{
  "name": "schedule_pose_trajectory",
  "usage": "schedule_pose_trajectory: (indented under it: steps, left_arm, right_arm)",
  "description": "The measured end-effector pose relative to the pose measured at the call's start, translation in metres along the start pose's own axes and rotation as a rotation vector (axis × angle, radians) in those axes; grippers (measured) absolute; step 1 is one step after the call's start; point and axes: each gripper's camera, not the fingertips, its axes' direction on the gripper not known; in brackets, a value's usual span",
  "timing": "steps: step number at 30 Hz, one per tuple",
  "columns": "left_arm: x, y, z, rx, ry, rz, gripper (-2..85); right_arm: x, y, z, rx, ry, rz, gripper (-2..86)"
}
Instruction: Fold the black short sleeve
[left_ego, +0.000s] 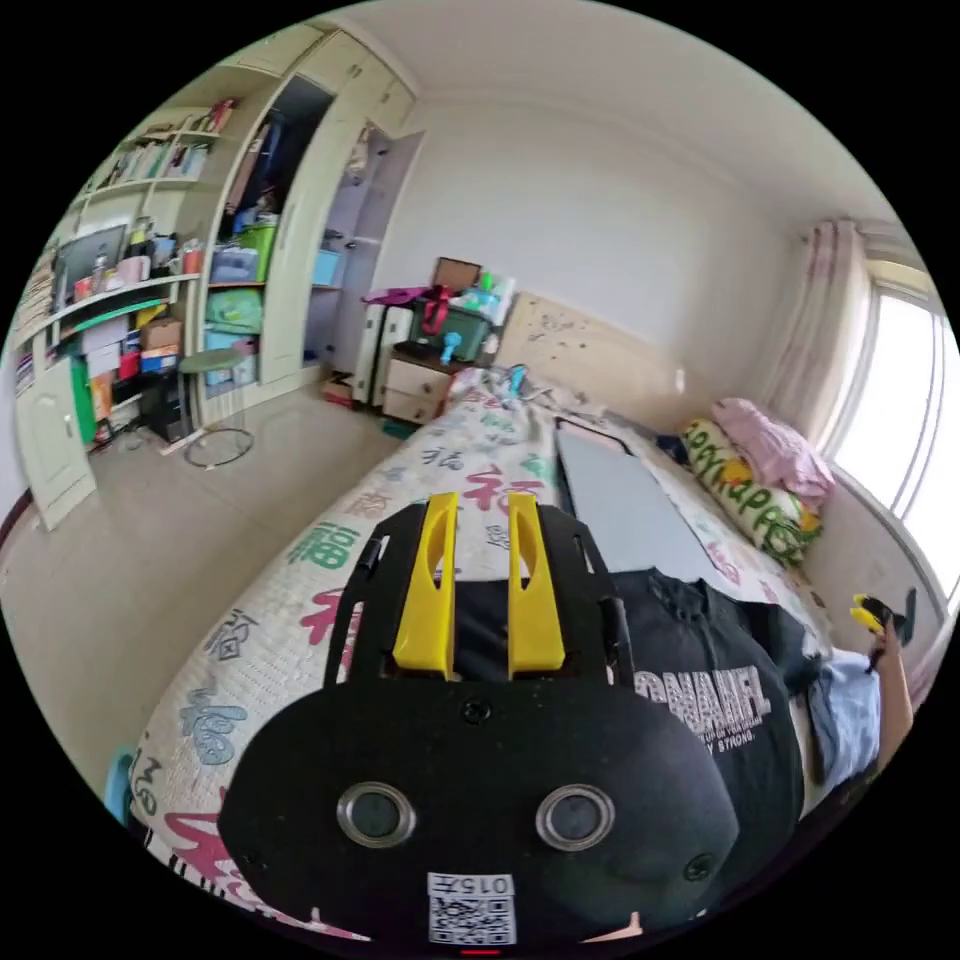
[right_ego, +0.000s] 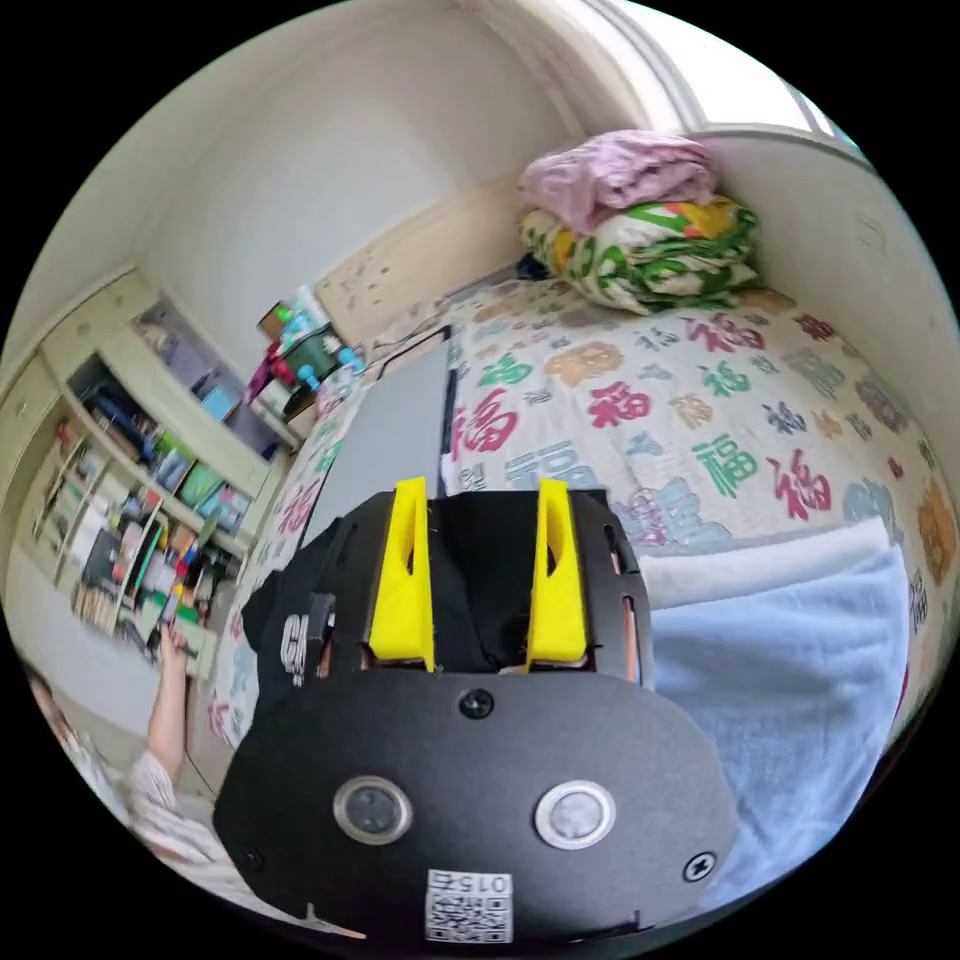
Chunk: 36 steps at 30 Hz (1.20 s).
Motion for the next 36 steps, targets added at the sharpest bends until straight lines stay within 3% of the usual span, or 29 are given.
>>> schedule_pose_trajectory:
  steps: [4, 7, 10, 15, 21, 25, 29, 32, 36]
  left_arm:
    - [0.064, 0.048, 0.03, -0.121, 0.072, 0.212, 6.0]
    - [0.127, 0.062, 0.083, -0.297, 0.148, 0.338, 4.7]
    - [0.195, 0.064, 0.135, -0.406, 0.176, 0.446, 2.4]
    - [0.272, 0.043, 0.219, -0.555, 0.339, 0.407, 1.0]
    - [0.342, 0.03, 0.296, -0.617, 0.196, 0.464, -0.1]
    - [0.378, 0.022, 0.33, -0.608, 0.085, 0.547, -0.7]
    - [0.405, 0.016, 0.348, -0.494, -0.031, 0.616, -0.8]
    - [0.437, 0.02, 0.362, -0.441, -0.178, 0.741, -0.7]
    - [0.444, 0.016, 0.36, -0.475, -0.173, 0.784, -0.3]
  right_arm:
    - [-0.054, 0.06, 0.052, -0.058, -0.023, -0.321, 7.6]
    - [-0.082, 0.078, 0.133, -0.176, -0.076, -0.412, 5.7]
    - [-0.104, 0.083, 0.221, -0.245, -0.013, -0.425, 2.5]
    - [-0.109, 0.067, 0.335, -0.327, 0.029, -0.321, 0.0]
    - [-0.095, 0.065, 0.437, -0.377, 0.229, -0.352, -0.5]
    - [-0.101, 0.074, 0.475, -0.312, 0.387, -0.53, -0.5]
    - [-0.095, 0.077, 0.512, -0.278, 0.522, -0.644, -0.6]
    - [-0.071, 0.054, 0.524, -0.271, 0.508, -0.576, -0.6]
    - [-0.075, 0.061, 0.546, -0.294, 0.676, -0.726, -0.6]
